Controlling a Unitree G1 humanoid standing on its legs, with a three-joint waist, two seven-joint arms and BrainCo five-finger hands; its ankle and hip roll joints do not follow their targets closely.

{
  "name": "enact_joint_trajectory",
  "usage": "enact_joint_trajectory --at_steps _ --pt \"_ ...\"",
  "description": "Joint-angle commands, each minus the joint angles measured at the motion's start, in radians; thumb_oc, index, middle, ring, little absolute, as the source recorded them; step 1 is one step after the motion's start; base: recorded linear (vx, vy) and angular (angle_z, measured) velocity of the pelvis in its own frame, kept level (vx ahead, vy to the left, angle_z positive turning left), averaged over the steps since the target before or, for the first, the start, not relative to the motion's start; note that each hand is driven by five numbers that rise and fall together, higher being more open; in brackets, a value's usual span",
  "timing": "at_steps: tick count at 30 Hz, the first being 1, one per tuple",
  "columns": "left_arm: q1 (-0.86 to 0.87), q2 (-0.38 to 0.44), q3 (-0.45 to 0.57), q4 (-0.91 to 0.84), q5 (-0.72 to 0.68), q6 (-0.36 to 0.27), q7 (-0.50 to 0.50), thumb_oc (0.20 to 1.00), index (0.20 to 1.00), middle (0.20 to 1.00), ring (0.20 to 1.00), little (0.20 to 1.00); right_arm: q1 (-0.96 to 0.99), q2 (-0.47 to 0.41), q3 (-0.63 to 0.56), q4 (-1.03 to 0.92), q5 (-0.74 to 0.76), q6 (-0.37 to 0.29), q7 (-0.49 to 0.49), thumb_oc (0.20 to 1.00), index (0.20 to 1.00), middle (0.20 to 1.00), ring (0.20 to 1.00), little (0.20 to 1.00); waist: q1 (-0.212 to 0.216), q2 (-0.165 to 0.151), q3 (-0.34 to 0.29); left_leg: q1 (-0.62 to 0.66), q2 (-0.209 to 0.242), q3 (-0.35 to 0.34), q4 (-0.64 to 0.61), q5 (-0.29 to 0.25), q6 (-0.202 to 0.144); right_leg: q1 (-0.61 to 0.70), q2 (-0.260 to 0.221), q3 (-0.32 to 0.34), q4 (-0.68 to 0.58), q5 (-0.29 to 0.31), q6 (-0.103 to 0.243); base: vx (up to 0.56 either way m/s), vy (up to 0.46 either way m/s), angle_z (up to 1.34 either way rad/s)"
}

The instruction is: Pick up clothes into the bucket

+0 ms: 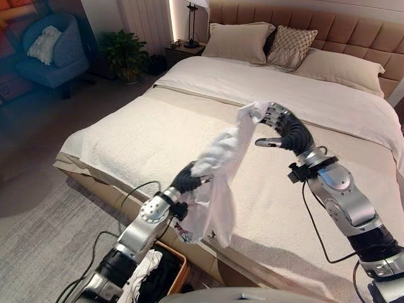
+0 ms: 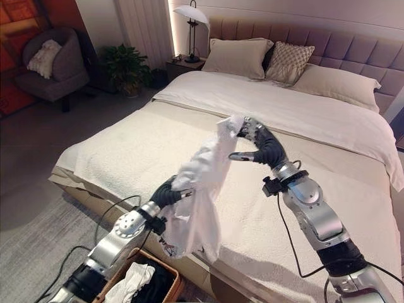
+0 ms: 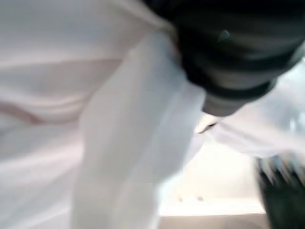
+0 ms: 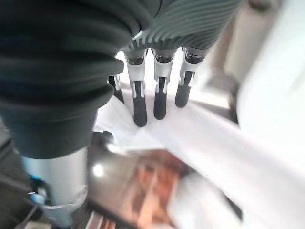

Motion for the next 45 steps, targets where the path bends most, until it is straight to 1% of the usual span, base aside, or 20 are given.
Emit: enact_joint_trajectory --at_steps 1,5,6,7,9,10,12,14,15,17,18,20,21,27,31,36,37,43,44,45 --pt "0.041 0.083 0.138 -0.144 0.049 -0.097 0.052 0.200 0.200 0.200 0.200 0.200 0.014 0.021 -0.090 -0.024 -0.119 -0.069 -0.067 1.000 1.000 1.000 1.000 1.000 0.034 -0.048 -0.048 -0.014 -0.022 0.014 0.047 -0.086 0.027 -0.044 -0.026 0.002 0.082 -0.015 0.023 0.00 -0.006 0.04" --pt "0.173 0.100 0.337 -0.269 0.030 -0.132 0.087 0.200 0.200 0.200 0.200 0.200 0.133 0.071 -0.161 0.048 -0.221 -0.055 -0.100 1.000 1.000 1.000 1.000 1.000 0.046 -0.045 -0.031 -0.021 -0.024 0.011 0.044 -0.082 0.028 -0.048 -0.024 -0.003 0.073 -0.010 0.023 0.01 -0.001 0.01" --pt "0.174 0.100 0.337 -0.270 0.030 -0.132 0.087 0.200 0.200 0.200 0.200 0.200 0.133 0.071 -0.161 0.048 -0.221 -0.055 -0.100 1.000 1.000 1.000 1.000 1.000 0.045 -0.045 -0.030 -0.020 -0.023 0.011 0.044 -0.082 0.028 -0.047 -0.023 -0.003 0.073 -0.011 0.023 -0.03 0.003 0.03" --pt "0.226 0.088 0.426 -0.305 0.007 -0.150 0.103 0.200 0.200 0.200 0.200 0.200 0.205 0.100 -0.187 0.097 -0.244 -0.043 -0.098 1.000 1.000 1.000 1.000 1.000 0.049 -0.044 -0.017 -0.025 -0.024 0.006 0.046 -0.082 0.029 -0.051 -0.022 -0.005 0.073 -0.012 0.021 -0.02 0.005 0.07" --pt "0.274 0.073 0.494 -0.339 0.010 -0.162 0.110 0.200 0.200 0.200 0.200 0.200 0.270 0.123 -0.204 0.165 -0.297 -0.030 -0.101 1.000 1.000 1.000 1.000 1.000 0.053 -0.042 -0.006 -0.029 -0.025 0.002 0.048 -0.082 0.030 -0.052 -0.021 -0.008 0.072 -0.013 0.020 -0.01 0.003 0.03" --pt "0.311 0.052 0.544 -0.365 -0.025 -0.178 0.119 0.200 0.200 0.200 0.200 0.200 0.312 0.150 -0.200 0.289 -0.306 -0.013 -0.108 1.000 1.000 1.000 1.000 1.000 0.058 -0.041 0.008 -0.036 -0.027 -0.004 0.051 -0.081 0.030 -0.055 -0.020 -0.012 0.073 -0.013 0.019 0.00 0.000 0.00" --pt "0.332 0.047 0.567 -0.381 -0.046 -0.184 0.115 0.200 0.200 0.200 0.200 0.200 0.322 0.156 -0.191 0.352 -0.329 -0.010 -0.115 1.000 1.000 1.000 1.000 1.000 0.058 -0.041 0.013 -0.040 -0.027 -0.006 0.053 -0.082 0.030 -0.056 -0.021 -0.016 0.074 -0.014 0.019 -0.04 0.002 0.10" --pt "0.364 0.041 0.600 -0.400 -0.117 -0.197 0.105 0.200 0.200 0.200 0.200 0.200 0.339 0.172 -0.169 0.532 -0.391 0.015 -0.140 1.000 1.000 1.000 1.000 1.000 0.065 -0.034 0.047 -0.065 -0.034 -0.015 0.068 -0.078 0.029 -0.077 -0.022 -0.021 0.087 -0.013 0.017 -0.10 0.010 0.16" --pt "0.365 0.042 0.602 -0.401 -0.118 -0.197 0.105 0.200 0.200 0.200 0.200 0.200 0.336 0.172 -0.168 0.536 -0.392 0.013 -0.141 1.000 1.000 1.000 1.000 1.000 0.064 -0.034 0.047 -0.067 -0.034 -0.015 0.070 -0.079 0.029 -0.078 -0.023 -0.021 0.088 -0.014 0.017 -0.11 0.011 0.08" --pt "0.372 0.049 0.608 -0.396 -0.162 -0.205 0.099 0.200 0.200 0.200 0.200 0.200 0.329 0.175 -0.143 0.673 -0.417 0.016 -0.152 1.000 1.000 1.000 1.000 1.000 0.066 -0.029 0.077 -0.094 -0.041 -0.023 0.093 -0.077 0.029 -0.102 -0.028 -0.026 0.110 -0.014 0.016 -0.14 0.017 0.03" --pt "0.372 0.054 0.601 -0.382 -0.181 -0.207 0.108 0.200 0.200 0.200 0.200 0.200 0.325 0.177 -0.120 0.774 -0.441 0.026 -0.159 1.000 1.000 1.000 1.000 1.000 0.069 -0.023 0.112 -0.125 -0.048 -0.030 0.115 -0.073 0.030 -0.129 -0.032 -0.033 0.132 -0.013 0.015 -0.22 0.026 0.09" --pt "0.368 0.056 0.598 -0.367 -0.177 -0.211 0.119 0.200 0.200 0.200 0.200 0.200 0.314 0.179 -0.105 0.846 -0.449 0.029 -0.165 1.000 1.000 1.000 1.000 1.000 0.068 -0.019 0.135 -0.154 -0.053 -0.035 0.136 -0.071 0.032 -0.156 -0.037 -0.037 0.153 -0.014 0.014 -0.19 0.025 0.14" --pt "0.359 0.065 0.589 -0.341 -0.181 -0.215 0.134 0.200 0.200 0.200 0.200 0.200 0.304 0.181 -0.090 0.913 -0.463 0.032 -0.175 1.000 1.000 1.000 1.000 1.000 0.068 -0.012 0.174 -0.202 -0.058 -0.041 0.168 -0.066 0.032 -0.200 -0.046 -0.041 0.183 -0.014 0.012 -0.14 0.024 0.15" --pt "0.320 0.096 0.550 -0.200 -0.126 -0.214 0.192 0.200 0.200 0.200 0.200 0.200 0.243 0.170 -0.043 1.143 -0.485 0.050 -0.212 1.000 1.000 1.000 1.000 1.000 0.071 0.002 0.237 -0.335 -0.077 -0.061 0.251 -0.062 0.034 -0.319 -0.072 -0.047 0.266 -0.022 0.006 -0.12 0.045 0.14" --pt "0.286 0.102 0.518 -0.082 -0.012 -0.201 0.267 0.200 0.200 0.200 0.200 0.200 0.220 0.166 -0.030 1.176 -0.467 0.047 -0.242 1.000 1.000 1.000 1.000 1.000 0.073 0.003 0.276 -0.411 -0.086 -0.061 0.288 -0.060 0.036 -0.394 -0.084 -0.044 0.315 -0.032 0.003 -0.05 0.055 0.10" --pt "0.172 0.051 0.437 0.156 0.033 -0.178 0.351 0.200 0.200 0.200 0.200 0.200 0.180 0.172 0.007 1.132 -0.432 0.036 -0.266 1.000 1.000 1.000 1.000 1.000 0.058 -0.003 0.340 -0.510 -0.097 -0.041 0.367 -0.075 0.046 -0.492 -0.098 -0.021 0.387 -0.046 -0.003 -0.05 0.067 0.08" --pt "0.171 0.051 0.436 0.158 0.033 -0.179 0.352 0.200 0.200 0.200 0.200 0.200 0.179 0.172 0.007 1.132 -0.432 0.036 -0.266 1.000 1.000 1.000 1.000 1.000 0.059 -0.002 0.339 -0.512 -0.097 -0.041 0.368 -0.076 0.046 -0.495 -0.098 -0.020 0.389 -0.047 -0.003 -0.06 0.056 0.01" --pt "0.012 0.017 0.352 0.370 0.107 -0.154 0.461 0.200 0.200 0.200 0.200 0.200 0.096 0.171 0.060 1.086 -0.404 0.017 -0.313 1.000 1.000 1.000 1.000 1.000 0.040 -0.020 0.400 -0.639 -0.098 -0.012 0.477 -0.107 0.055 -0.619 -0.091 0.019 0.464 -0.057 -0.011 -0.05 0.051 -0.12" --pt "-0.047 0.013 0.330 0.439 0.127 -0.140 0.504 0.200 0.200 0.200 0.200 0.200 0.071 0.171 0.080 1.068 -0.395 0.011 -0.329 1.000 1.000 1.000 1.000 1.000 0.032 -0.028 0.416 -0.668 -0.094 -0.011 0.511 -0.146 0.053 -0.651 -0.087 0.033 0.496 -0.088 -0.006 -0.06 0.029 -0.11" --pt "-0.051 0.013 0.329 0.440 0.127 -0.141 0.505 0.200 0.200 0.200 0.200 0.200 0.069 0.171 0.078 1.068 -0.394 0.011 -0.329 1.000 1.000 1.000 1.000 1.000 0.032 -0.028 0.420 -0.682 -0.095 -0.005 0.507 -0.114 0.056 -0.663 -0.090 0.027 0.488 -0.059 -0.012 0.03 0.016 -0.15"
